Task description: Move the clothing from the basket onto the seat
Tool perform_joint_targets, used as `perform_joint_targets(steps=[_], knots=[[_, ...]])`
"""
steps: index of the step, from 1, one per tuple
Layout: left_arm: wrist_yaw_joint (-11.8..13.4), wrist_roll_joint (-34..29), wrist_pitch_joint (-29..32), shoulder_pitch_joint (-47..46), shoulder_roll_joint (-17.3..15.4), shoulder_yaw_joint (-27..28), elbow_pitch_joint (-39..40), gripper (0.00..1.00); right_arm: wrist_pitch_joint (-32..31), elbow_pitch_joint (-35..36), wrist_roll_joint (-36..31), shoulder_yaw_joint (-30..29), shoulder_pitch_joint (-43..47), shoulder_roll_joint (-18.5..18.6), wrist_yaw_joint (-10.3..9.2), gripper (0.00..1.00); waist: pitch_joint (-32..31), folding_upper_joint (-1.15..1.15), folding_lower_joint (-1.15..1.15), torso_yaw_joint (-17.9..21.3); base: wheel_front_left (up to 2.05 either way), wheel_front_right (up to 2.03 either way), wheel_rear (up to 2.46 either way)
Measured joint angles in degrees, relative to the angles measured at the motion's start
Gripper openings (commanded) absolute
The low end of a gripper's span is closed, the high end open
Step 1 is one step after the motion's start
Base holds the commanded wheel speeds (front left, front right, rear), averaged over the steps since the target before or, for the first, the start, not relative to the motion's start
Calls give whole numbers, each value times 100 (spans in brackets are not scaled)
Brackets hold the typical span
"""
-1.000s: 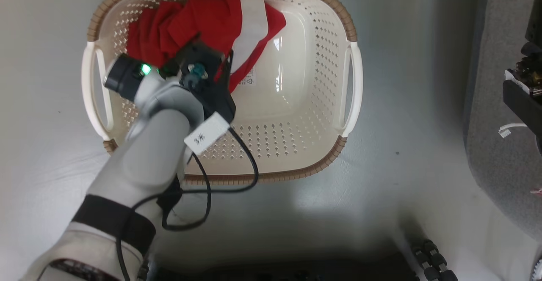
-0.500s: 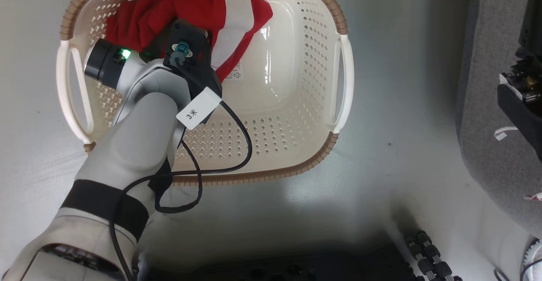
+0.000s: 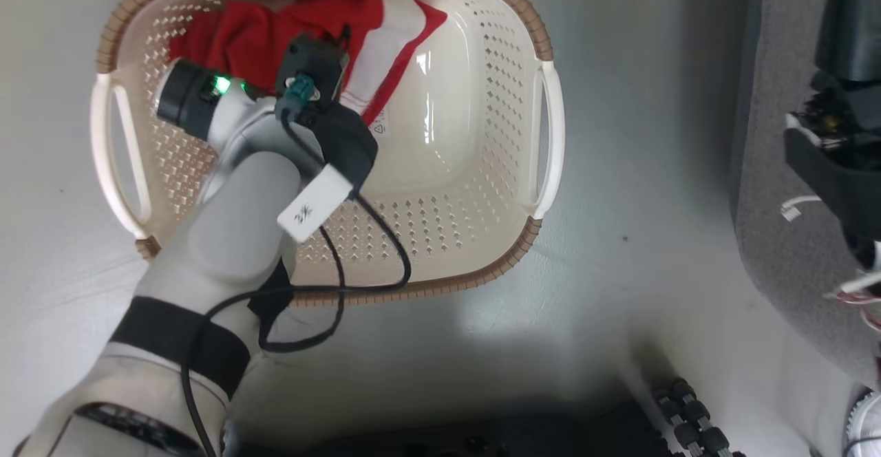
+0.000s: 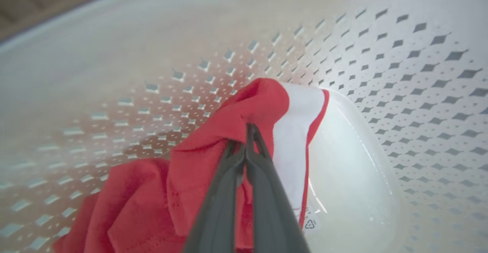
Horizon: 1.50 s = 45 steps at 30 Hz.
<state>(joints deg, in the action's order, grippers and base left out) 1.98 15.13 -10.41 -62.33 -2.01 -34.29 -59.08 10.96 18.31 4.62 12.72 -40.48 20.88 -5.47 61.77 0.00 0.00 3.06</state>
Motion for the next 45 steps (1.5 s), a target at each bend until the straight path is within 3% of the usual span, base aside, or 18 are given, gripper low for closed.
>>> perform_joint_targets(steps=[14,33,45], knots=[[-258,548,-386,734,2,-299,624,0,176,-1444,-21,401,26,-183,98,100,-828,0,0,-225,0,0,0],[-610,520,-390,748,-44,-286,1778,0,327,-2707,305,437,677,-532,126,100,-2382,1,-1,-663,0,0,0],[-761,486,-390,691,-167,-246,2217,0,334,-3312,454,625,1010,-850,223,100,-3421,1,-1,-723,0,0,0]])
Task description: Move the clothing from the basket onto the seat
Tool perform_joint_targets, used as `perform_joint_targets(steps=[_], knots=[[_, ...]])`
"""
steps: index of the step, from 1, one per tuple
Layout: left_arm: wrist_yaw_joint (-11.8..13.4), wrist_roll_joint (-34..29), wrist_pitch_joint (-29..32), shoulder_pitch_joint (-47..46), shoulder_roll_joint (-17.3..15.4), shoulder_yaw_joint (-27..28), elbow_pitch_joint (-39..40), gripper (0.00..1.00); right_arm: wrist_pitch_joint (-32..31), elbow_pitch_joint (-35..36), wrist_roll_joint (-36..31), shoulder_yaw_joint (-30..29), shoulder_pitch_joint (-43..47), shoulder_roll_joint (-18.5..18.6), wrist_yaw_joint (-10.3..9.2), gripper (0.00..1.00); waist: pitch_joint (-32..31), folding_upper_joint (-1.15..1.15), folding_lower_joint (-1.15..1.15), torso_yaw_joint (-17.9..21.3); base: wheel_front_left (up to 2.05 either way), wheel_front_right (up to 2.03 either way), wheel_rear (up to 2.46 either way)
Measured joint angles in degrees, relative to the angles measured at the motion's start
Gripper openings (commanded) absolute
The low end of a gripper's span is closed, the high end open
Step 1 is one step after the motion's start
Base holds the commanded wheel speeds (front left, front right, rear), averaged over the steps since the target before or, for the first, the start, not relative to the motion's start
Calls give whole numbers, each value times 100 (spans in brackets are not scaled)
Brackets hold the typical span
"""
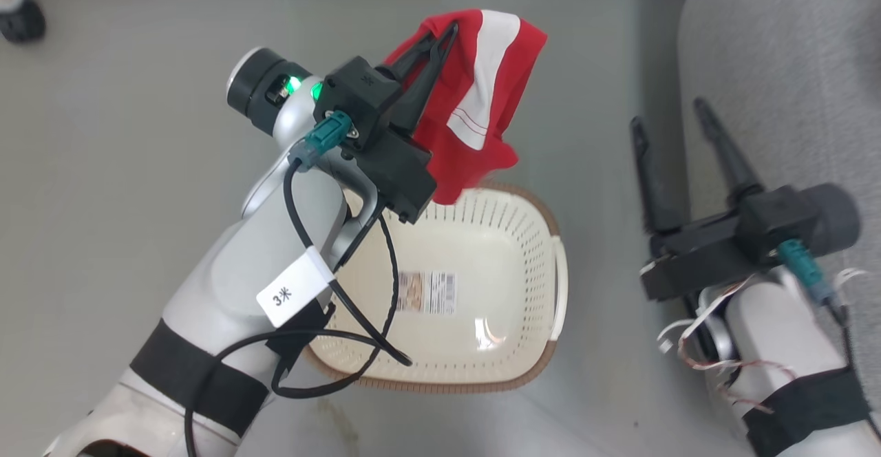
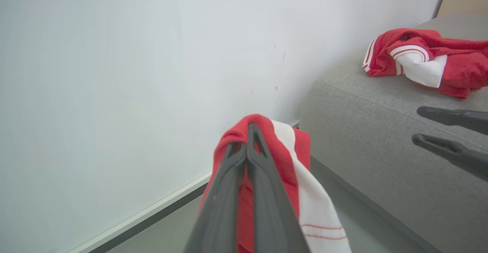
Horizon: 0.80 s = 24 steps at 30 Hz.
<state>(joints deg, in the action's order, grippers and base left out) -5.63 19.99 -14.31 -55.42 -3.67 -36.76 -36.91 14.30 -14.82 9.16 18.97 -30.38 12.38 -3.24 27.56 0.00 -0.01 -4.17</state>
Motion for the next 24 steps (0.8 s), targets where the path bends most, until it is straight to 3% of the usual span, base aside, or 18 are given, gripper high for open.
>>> perform_joint_targets(steps=[9,24], knots=[[-94,130,-1,-28,-1,68,16,0,25,-410,89,265,180,-194,233,100,-772,0,0,110,0,0,0],[-151,517,-1,223,147,-203,-374,0,40,-1496,81,838,175,-389,810,100,-2056,1,1,229,0,0,0]])
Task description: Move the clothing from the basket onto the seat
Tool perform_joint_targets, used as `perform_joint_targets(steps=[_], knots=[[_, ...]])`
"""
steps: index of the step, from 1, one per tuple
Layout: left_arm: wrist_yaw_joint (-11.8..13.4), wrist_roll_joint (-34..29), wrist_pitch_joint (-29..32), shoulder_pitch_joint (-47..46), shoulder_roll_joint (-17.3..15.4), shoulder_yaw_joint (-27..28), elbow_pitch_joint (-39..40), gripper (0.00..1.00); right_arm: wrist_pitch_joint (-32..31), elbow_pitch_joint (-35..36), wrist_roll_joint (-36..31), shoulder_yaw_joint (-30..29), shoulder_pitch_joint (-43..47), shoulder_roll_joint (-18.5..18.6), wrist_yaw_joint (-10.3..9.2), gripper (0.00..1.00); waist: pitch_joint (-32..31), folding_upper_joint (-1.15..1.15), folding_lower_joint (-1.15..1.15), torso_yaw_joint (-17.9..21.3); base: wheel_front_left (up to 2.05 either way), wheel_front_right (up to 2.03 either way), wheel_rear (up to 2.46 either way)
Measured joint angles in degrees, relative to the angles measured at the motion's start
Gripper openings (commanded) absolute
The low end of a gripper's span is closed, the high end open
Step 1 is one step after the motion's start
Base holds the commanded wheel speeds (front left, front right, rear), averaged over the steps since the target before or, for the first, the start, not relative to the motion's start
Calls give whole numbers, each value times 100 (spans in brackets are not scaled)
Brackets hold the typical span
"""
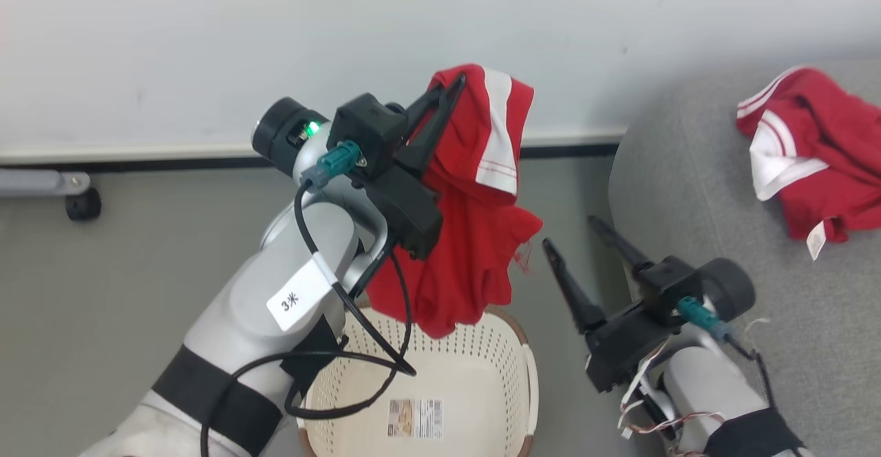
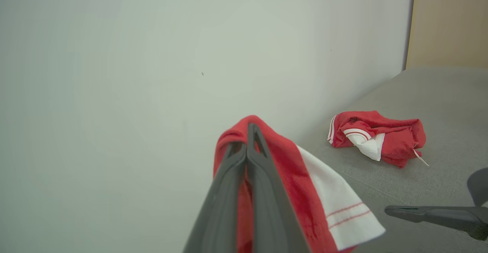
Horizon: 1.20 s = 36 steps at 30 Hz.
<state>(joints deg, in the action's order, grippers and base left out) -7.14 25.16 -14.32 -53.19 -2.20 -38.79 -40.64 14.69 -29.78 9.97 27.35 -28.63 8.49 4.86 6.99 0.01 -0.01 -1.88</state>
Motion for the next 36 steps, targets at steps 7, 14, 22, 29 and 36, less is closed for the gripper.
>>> perform_joint_targets(steps=[7,14,22,29,36], knots=[[-2,185,0,316,4,-234,167,0,0,-283,-1,322,0,-156,121,100,-559,0,0,-63,0,0,0],[-4,277,0,448,4,-392,443,0,1,-565,-2,538,-204,-181,179,100,-910,0,0,-164,0,0,0],[-41,355,0,526,2,-537,704,0,0,-996,-9,743,-599,-193,222,100,-1006,-1,0,-269,0,0,0],[-41,445,0,559,2,-721,1005,0,0,-1340,140,1218,-712,-294,222,31,-986,-1,0,-324,0,0,0],[-22,605,1,659,1,-710,1012,0,0,-1376,413,1455,-865,-321,223,0,-933,-2,0,-360,0,0,0]])
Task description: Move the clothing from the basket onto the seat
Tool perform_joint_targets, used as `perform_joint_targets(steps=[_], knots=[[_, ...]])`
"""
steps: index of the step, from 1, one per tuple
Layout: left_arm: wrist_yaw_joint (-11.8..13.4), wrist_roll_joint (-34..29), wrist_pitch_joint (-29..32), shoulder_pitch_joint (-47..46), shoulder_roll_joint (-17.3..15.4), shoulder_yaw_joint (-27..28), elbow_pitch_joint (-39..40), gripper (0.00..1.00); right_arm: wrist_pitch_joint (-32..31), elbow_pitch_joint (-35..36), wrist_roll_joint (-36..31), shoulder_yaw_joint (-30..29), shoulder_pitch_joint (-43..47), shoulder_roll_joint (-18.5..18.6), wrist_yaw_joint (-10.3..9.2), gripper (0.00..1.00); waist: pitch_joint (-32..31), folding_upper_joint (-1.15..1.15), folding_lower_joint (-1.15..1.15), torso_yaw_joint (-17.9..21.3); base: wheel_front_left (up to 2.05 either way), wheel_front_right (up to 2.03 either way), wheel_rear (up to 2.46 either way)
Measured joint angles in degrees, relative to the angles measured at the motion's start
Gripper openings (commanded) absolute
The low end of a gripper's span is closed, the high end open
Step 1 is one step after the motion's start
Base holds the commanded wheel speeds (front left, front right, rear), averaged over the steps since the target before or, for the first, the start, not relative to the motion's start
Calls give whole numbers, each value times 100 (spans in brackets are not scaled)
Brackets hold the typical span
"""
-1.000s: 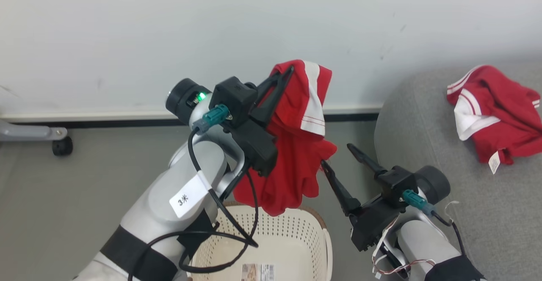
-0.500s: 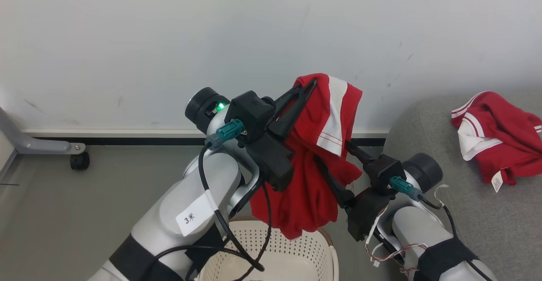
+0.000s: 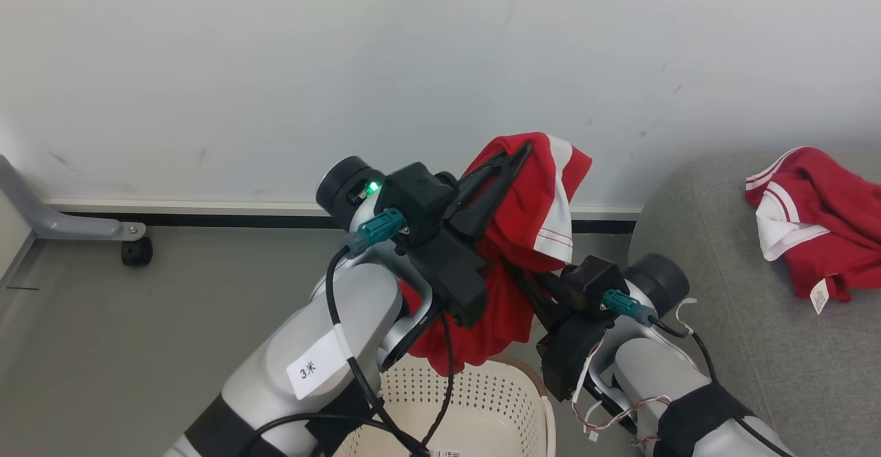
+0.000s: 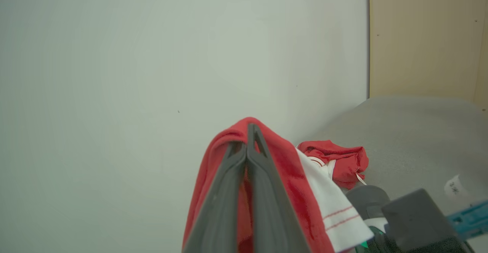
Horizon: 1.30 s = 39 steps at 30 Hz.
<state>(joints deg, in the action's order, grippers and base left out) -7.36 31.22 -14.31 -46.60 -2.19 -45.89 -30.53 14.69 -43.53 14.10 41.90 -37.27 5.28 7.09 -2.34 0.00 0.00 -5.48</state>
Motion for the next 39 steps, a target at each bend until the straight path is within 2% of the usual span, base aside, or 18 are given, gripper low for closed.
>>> perform_joint_targets(steps=[4,5,6,7,8,9,16,23,31,39], knots=[[99,37,0,148,-46,133,-33,0,0,38,77,66,-125,19,4,0,32,0,0,46,0,0,0],[140,60,0,176,-76,180,-34,5,0,65,105,66,-163,45,4,0,40,0,0,68,0,0,0],[145,75,0,200,-108,219,-42,36,0,88,127,56,-202,81,4,0,48,0,0,92,0,0,0],[169,77,0,228,-145,248,-57,47,0,119,167,30,-230,136,4,0,57,0,0,118,0,0,0],[200,83,0,264,-183,278,-75,89,0,149,193,7,-246,201,4,0,65,0,0,144,0,0,0],[227,92,0,305,-213,299,-90,100,0,168,210,-13,-258,275,4,0,72,0,0,173,0,0,0],[315,100,0,719,-402,377,-151,100,0,361,330,-235,-326,712,4,0,106,0,0,428,0,0,0],[339,102,0,1115,-437,363,-25,100,0,561,355,-464,-315,1116,4,0,110,0,0,788,0,0,0],[339,47,0,1518,-431,194,240,100,0,827,355,-665,-137,1527,-21,0,105,0,0,1330,0,0,0],[339,-79,0,1843,-372,-67,486,100,0,1155,380,-917,85,1973,-162,0,131,0,0,1942,0,0,0]])
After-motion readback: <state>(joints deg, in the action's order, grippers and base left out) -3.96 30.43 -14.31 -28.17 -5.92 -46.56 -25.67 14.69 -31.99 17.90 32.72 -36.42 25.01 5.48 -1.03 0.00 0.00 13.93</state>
